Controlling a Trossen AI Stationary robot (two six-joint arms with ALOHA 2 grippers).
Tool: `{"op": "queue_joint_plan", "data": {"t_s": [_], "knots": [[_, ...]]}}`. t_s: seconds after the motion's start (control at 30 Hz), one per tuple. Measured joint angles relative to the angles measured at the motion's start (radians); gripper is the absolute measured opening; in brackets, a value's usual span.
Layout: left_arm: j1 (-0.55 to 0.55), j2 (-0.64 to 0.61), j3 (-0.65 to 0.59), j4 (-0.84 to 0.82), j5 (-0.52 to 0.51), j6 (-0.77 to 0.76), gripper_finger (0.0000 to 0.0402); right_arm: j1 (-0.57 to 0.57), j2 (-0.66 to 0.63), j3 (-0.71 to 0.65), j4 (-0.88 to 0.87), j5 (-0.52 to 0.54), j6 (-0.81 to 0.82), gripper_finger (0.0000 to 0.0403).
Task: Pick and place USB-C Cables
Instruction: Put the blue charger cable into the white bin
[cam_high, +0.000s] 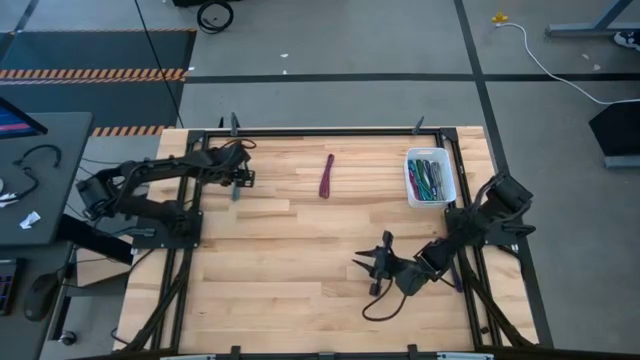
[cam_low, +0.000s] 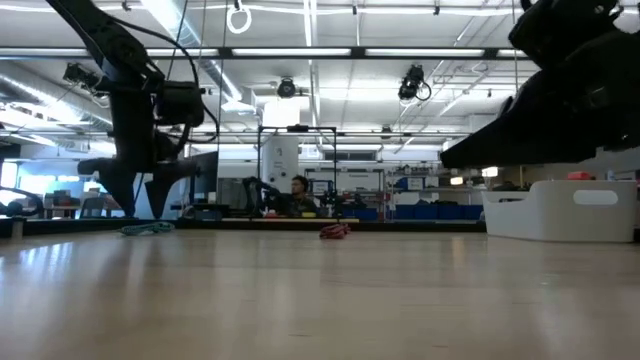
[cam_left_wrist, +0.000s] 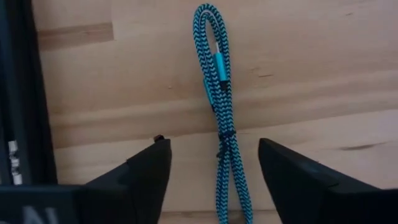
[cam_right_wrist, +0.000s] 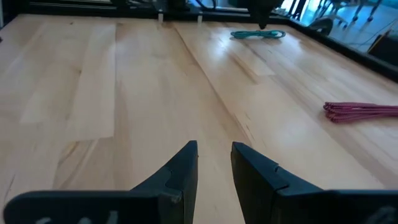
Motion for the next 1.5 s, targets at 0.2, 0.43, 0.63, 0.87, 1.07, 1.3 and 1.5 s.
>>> {"op": "queue_joint_plan", "data": {"t_s": [0.2, 0.43, 0.63, 0.87, 1.07, 1.3, 1.5], "knots": [[0.000, 0.096, 0.000, 0.030, 0.001, 0.003, 0.0186, 0.062, 0.000, 0.000, 0.001, 0.070, 0.000, 0.0102], [0.000, 0.150, 0.004, 0.075, 0.040, 0.067, 0.0101, 0.132, 0.000, 0.000, -0.025, 0.181, -0.006, 0.0102], [-0.052, 0.138, 0.002, 0.084, 0.044, 0.097, 0.0018, 0.137, -0.001, -0.001, -0.181, 0.199, 0.116, 0.0102], [-0.281, 0.087, -0.002, 0.175, 0.083, 0.072, 0.0026, 0.137, 0.005, -0.072, -0.246, 0.141, 0.297, 0.0102], [-0.525, 0.093, -0.002, 0.484, 0.024, 0.063, 0.0020, 0.106, 0.005, -0.163, -0.122, 0.175, 0.417, 0.0104], [-0.721, 0.137, -0.001, 0.924, -0.071, 0.103, 0.0025, -0.025, 0.005, -0.182, 0.237, 0.097, 0.109, 0.0104], [-0.803, 0.205, 0.000, 1.235, -0.080, 0.197, 0.0026, -0.176, 0.005, -0.182, 0.602, -0.207, -0.188, 0.0104]]}}
